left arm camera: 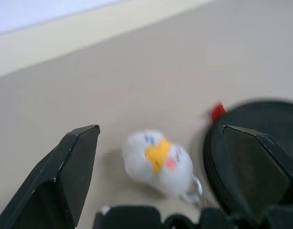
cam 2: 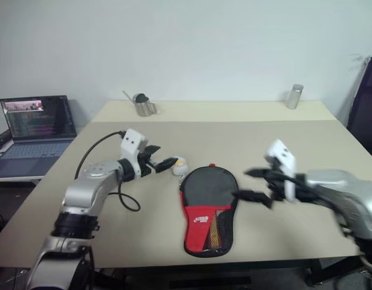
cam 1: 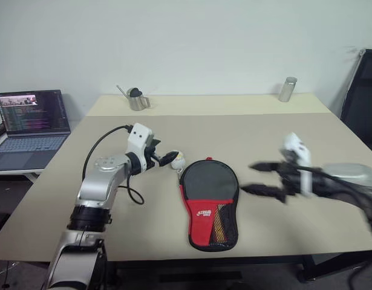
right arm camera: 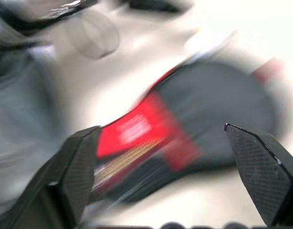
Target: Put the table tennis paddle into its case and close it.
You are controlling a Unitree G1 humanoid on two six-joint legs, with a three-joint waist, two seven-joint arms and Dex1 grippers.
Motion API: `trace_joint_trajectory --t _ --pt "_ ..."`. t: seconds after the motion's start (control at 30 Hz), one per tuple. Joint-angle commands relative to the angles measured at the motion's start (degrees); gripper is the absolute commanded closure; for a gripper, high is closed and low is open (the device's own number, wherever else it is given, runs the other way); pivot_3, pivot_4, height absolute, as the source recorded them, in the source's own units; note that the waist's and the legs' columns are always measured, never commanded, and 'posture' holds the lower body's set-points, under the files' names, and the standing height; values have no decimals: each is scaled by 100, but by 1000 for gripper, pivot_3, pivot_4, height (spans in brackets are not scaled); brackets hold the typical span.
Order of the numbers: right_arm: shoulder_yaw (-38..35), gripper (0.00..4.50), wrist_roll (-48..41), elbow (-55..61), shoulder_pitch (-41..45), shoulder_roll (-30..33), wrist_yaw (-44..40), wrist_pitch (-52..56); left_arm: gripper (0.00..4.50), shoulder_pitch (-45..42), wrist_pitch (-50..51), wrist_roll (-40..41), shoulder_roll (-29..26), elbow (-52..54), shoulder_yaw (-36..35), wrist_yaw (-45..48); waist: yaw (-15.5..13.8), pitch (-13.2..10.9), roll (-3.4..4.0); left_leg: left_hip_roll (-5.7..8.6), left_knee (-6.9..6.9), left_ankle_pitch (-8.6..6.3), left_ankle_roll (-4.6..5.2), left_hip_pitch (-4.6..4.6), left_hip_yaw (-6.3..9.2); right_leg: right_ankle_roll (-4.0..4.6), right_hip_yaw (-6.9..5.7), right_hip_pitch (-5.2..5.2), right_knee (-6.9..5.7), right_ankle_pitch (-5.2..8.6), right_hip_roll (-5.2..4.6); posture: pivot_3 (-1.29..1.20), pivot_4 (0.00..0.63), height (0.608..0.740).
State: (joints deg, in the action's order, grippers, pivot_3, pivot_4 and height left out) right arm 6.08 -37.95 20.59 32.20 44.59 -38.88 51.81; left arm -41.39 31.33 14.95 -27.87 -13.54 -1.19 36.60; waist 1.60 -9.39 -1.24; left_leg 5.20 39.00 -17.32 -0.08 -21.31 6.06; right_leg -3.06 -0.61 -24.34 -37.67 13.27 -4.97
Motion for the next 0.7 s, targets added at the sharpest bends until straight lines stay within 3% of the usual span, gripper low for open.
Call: trace_joint_trajectory --t 0.03,0.17,0.3,0.7 --pt "1344 18 1836 -706 247 -701 644 -1325 0 -389 369 113 172 -373 -226 -251 -5 1 -1 1 0 0 -1 5 1 0 0 2 0 0 0 0 150 740" --pt "1697 18 2554 -1933 258 -1829 1134 -1938 0 -755 456 -85 362 -890 -117 -455 -10 2 -3 10 4 6 -10 -10 1 -2 1 -13 5 2 -2 0 150 740" --pt "1671 18 2711 -2515 162 -2442 1114 -1989 0 -1006 528 -294 548 -1366 57 -583 -11 4 -6 21 17 6 -10 -63 2 0 -2 -68 3 0 -7 0 150 740" --pt "1835 18 3156 -2565 -143 -2709 724 -2046 0 -1533 99 -901 1123 -3285 139 -1387 17 14 -8 15 11 10 -16 -42 -7 0 2 -68 -26 0 -1 0 150 740"
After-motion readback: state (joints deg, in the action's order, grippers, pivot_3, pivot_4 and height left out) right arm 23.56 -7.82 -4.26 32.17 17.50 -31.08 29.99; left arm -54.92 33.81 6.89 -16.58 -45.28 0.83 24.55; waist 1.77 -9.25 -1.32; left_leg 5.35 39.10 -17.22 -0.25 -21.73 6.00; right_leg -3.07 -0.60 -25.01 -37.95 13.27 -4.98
